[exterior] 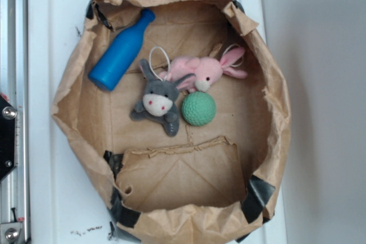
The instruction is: Grab the blue bottle.
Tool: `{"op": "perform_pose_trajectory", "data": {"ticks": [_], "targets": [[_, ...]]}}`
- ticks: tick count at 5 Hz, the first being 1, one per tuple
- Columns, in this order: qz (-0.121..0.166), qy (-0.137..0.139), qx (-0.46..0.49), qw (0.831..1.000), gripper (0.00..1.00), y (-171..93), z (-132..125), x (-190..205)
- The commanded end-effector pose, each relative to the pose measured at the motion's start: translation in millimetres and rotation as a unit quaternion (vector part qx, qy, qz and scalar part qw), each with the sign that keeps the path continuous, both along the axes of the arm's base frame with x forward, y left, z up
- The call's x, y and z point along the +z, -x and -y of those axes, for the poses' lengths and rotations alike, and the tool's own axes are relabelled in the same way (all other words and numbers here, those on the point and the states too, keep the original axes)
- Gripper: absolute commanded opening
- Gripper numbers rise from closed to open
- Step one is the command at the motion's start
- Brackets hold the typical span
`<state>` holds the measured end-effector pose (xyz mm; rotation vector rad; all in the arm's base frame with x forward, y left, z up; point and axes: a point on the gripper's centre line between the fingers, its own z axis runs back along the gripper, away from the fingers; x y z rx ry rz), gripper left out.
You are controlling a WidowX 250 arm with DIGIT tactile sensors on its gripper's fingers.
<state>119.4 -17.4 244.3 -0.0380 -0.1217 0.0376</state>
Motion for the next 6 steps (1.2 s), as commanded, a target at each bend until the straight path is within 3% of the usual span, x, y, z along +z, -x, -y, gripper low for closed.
{"op": "perform_pose_trajectory", "data": {"ticks": [1,2,3,4,5,6], "targets": [[0.000,0.000,0.000,1.000,1.00,0.0,0.0,0.0],[0.010,0.009,0.032,0.999,1.00,-50.0,-7.5,1.8],[0.022,0.000,0.064,0.998,1.00,-91.6,-13.9,-0.4],[0.047,-0.008,0.131,0.990,1.00,-114.3,-26.0,-9.1],[0.062,-0.021,0.253,0.965,1.00,-134.4,-60.4,-34.9],[0.042,-0.037,0.311,0.949,1.00,-159.9,-96.5,-60.5]]}}
